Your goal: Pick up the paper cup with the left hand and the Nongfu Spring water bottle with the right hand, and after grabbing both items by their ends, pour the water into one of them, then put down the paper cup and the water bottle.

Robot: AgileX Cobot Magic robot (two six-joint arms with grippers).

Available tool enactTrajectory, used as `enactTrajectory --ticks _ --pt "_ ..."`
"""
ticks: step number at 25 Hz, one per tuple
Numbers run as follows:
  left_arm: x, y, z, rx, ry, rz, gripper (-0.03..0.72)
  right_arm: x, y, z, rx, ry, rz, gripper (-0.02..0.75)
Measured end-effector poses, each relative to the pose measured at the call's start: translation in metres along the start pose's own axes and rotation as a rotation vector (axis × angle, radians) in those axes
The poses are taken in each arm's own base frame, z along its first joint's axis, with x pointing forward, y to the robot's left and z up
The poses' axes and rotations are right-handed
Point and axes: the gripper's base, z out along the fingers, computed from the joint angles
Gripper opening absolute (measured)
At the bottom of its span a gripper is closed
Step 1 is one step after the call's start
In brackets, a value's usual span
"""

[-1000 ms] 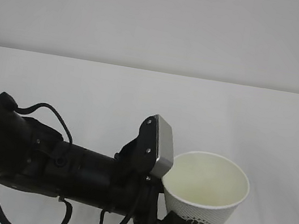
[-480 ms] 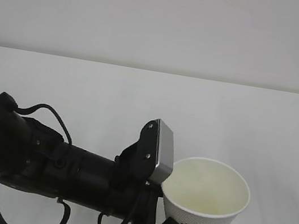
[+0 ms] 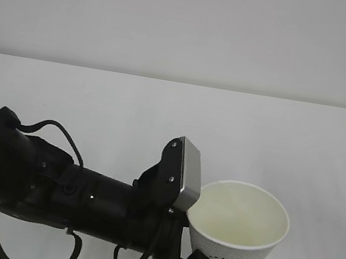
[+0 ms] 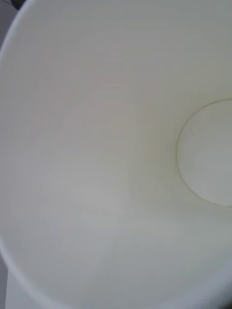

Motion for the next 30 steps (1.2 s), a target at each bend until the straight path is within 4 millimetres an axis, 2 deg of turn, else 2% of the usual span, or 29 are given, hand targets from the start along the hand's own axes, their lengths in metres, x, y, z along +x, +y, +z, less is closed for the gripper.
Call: enactTrajectory --ticks 18,25,30 --pt "-0.0009 -0.0010 0.0000 0.011 -0.010 0.003 0.510 0.0000 0.0000 0.0000 0.000 0.000 -0.202 0.440" --pt "-0.0009 -0.0011 0.0000 0.012 -0.010 0.004 0.510 -0.0006 -0.0002 0.0000 0.004 -0.006 -0.331 0.440" --pt "-0.0009 -0.0011 0.0000 0.012 -0.010 0.004 0.510 -0.0008 -0.0003 0.0000 0.005 -0.008 -0.352 0.440"
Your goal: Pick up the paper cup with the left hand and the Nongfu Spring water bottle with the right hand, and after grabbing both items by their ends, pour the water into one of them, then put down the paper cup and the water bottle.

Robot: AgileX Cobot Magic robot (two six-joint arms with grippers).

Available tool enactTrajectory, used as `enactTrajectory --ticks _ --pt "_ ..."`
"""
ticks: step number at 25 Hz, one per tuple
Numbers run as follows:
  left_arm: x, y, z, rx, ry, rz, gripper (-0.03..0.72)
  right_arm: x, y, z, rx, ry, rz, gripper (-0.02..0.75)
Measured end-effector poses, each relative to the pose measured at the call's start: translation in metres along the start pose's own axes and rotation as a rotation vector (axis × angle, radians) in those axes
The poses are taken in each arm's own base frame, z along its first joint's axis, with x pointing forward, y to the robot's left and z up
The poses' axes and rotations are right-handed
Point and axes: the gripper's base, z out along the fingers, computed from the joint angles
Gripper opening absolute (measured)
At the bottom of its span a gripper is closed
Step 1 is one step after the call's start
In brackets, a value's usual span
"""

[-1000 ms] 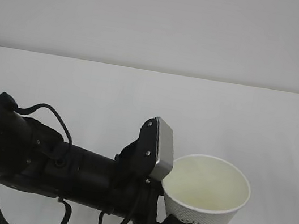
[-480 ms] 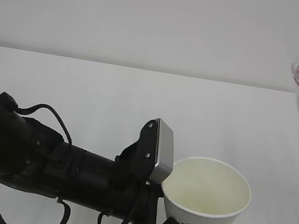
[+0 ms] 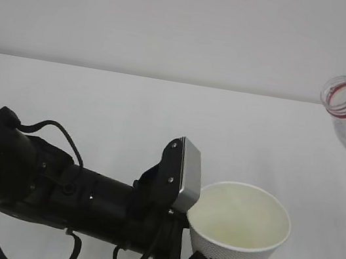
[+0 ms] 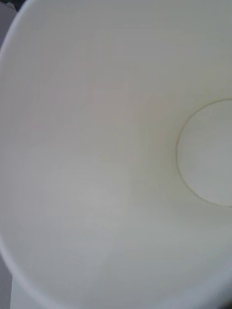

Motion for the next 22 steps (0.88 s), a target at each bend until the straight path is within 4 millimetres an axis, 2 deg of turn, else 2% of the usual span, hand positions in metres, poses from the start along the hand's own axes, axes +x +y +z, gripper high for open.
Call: enactTrajectory --ticks 22 --pt "-0.0009 -0.0042 -0.0001 0.046 -0.010 0.001 0.509 -0.0031 0.0028 -0.0001 -0.027 -0.037 -0.227 0.440"
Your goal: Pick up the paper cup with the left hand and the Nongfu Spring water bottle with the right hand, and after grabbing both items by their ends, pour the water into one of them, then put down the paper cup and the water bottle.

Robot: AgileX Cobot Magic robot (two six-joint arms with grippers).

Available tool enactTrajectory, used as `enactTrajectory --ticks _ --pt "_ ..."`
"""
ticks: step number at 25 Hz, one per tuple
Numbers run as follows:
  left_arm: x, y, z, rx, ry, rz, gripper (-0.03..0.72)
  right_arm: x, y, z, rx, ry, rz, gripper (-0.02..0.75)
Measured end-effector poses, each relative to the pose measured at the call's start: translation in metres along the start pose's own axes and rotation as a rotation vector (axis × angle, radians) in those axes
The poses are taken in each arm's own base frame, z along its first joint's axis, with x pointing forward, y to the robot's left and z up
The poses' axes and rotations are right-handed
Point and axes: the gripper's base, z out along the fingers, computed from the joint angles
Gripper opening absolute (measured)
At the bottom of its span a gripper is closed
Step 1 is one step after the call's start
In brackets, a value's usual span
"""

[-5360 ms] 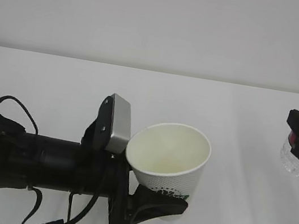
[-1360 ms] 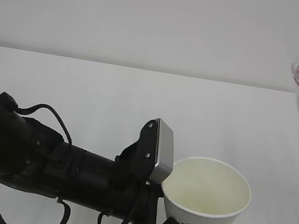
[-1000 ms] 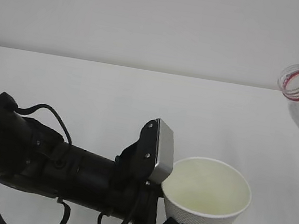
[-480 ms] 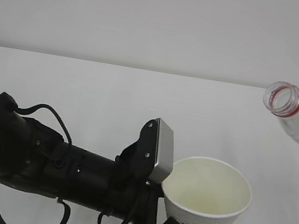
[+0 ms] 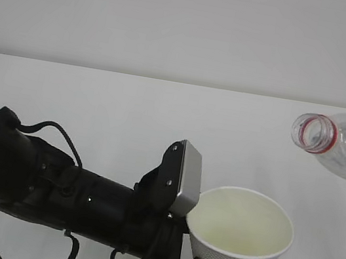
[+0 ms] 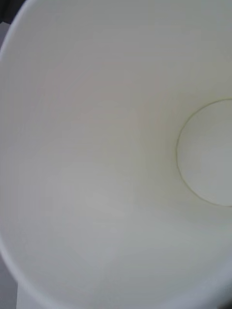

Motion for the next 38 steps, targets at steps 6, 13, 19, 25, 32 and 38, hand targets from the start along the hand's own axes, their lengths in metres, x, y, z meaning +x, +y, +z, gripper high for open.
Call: enactTrajectory --ticks 6,13,19,25,32,38 --pt "0.0001 -0.0003 0.0000 0.004 0.001 -0.004 0.509 -0.0002 0.0000 0.0000 0.000 -0.002 -0.051 0.440" --pt "0.0001 -0.0004 0.0000 0.004 0.001 -0.006 0.509 -0.0003 0.0001 0.0000 -0.001 -0.003 -0.105 0.440" --pt "0.0006 -0.0014 0.0000 0.016 0.006 0.001 0.508 -0.0005 -0.0001 0.0000 0.002 -0.005 -0.137 0.440" --pt "0.0010 -0.0021 0.0000 0.023 0.010 0.007 0.508 -0.0027 -0.0024 -0.0001 0.028 -0.027 -0.148 0.440" --pt "0.0010 -0.0022 0.0000 0.024 0.011 0.008 0.508 -0.0028 -0.0025 -0.0001 0.031 -0.028 -0.188 0.440" --pt "0.0009 -0.0023 0.0000 0.025 0.010 0.008 0.508 -0.0031 -0.0028 -0.0001 0.035 -0.030 -0.223 0.440"
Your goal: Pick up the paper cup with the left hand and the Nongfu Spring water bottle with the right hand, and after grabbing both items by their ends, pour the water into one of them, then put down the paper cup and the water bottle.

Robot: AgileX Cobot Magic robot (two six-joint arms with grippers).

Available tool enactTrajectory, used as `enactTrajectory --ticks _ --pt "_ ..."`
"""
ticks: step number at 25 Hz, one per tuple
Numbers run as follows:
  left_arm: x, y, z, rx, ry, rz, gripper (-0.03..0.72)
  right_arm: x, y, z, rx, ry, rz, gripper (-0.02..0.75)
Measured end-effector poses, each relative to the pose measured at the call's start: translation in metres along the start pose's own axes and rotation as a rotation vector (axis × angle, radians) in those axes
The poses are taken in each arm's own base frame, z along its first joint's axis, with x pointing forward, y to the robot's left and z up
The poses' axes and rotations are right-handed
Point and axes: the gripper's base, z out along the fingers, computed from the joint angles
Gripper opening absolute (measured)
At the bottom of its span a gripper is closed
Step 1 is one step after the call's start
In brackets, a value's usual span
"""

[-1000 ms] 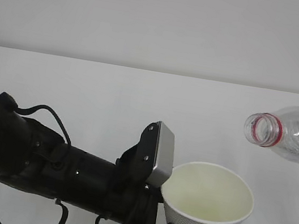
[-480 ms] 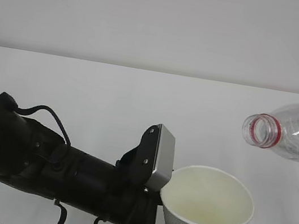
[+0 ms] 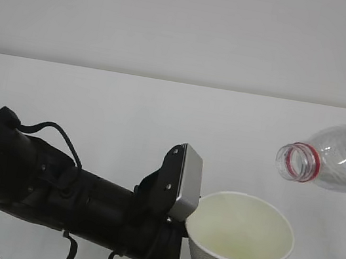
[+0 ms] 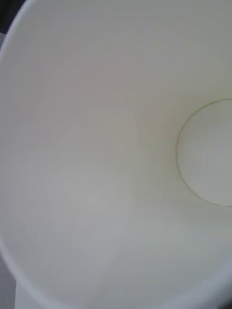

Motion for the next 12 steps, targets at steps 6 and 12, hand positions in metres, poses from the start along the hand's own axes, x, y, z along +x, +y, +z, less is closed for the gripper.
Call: enactTrajectory --ticks 6,12 --pt "-0.0004 -0.0038 0.0026 0.014 0.002 0.006 0.508 0.0000 0.0000 0.0000 0.000 0.000 -0.021 0.440" --pt "-0.0004 -0.0038 0.0026 0.014 0.002 0.006 0.508 -0.0001 -0.0002 0.0000 0.002 -0.001 -0.036 0.440"
